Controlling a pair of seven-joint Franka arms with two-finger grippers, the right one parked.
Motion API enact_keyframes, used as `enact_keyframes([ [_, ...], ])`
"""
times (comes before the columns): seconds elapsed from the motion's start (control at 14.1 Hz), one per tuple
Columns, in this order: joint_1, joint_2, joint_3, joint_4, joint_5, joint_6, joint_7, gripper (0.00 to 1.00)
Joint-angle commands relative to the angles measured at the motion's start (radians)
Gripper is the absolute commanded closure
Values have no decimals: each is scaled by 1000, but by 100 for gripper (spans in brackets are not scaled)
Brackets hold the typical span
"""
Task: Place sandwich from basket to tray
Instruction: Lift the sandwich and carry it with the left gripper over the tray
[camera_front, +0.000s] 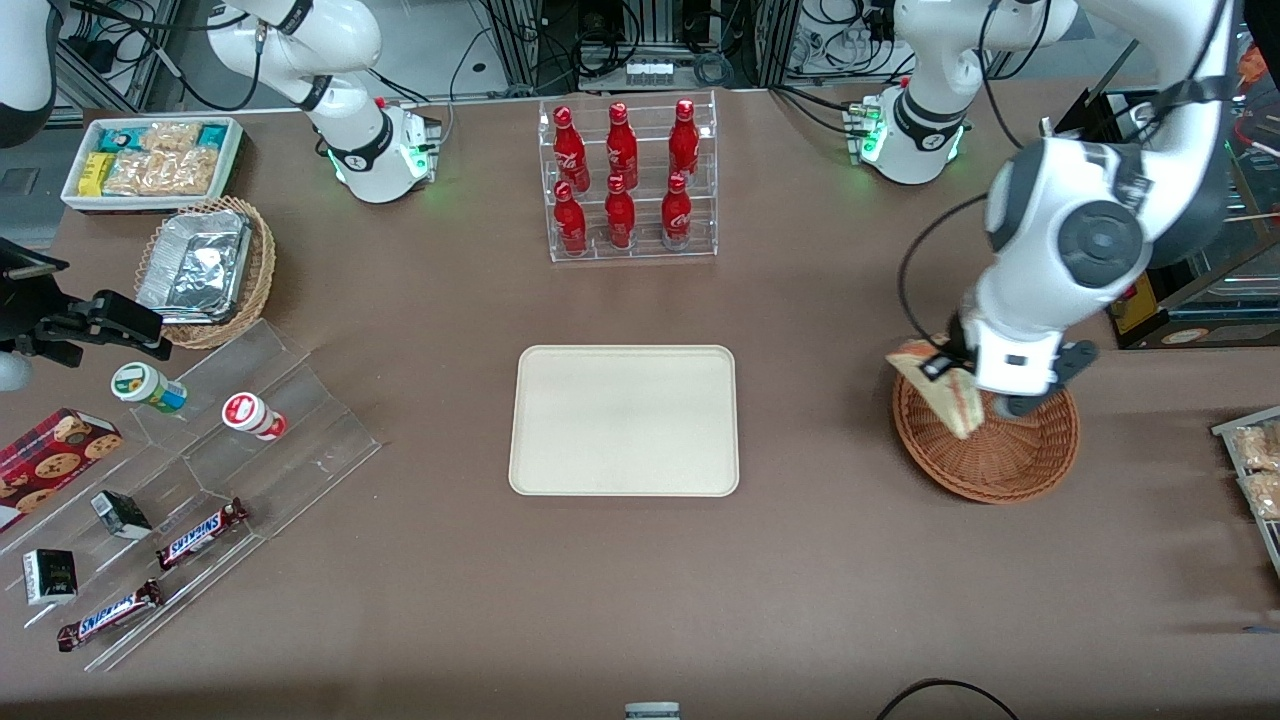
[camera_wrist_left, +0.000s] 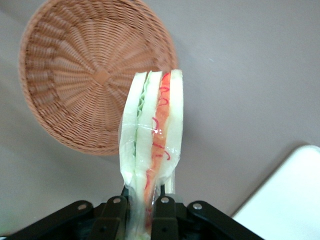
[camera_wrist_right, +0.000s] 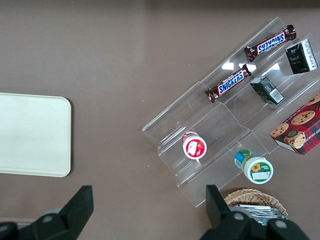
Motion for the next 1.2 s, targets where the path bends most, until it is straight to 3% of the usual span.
enact_keyframes([
  [0.0,-114,32,10,52,16,-22,-6,84],
  [0.5,-337,280,10,272,13,49,-4,83],
  [0.64,-386,337,12,276,21,128,-1,86],
  [0.85,-418,414,12,274,88,215,-1,86],
  [1.13,-458,479,13,277,95,264,-6,86],
])
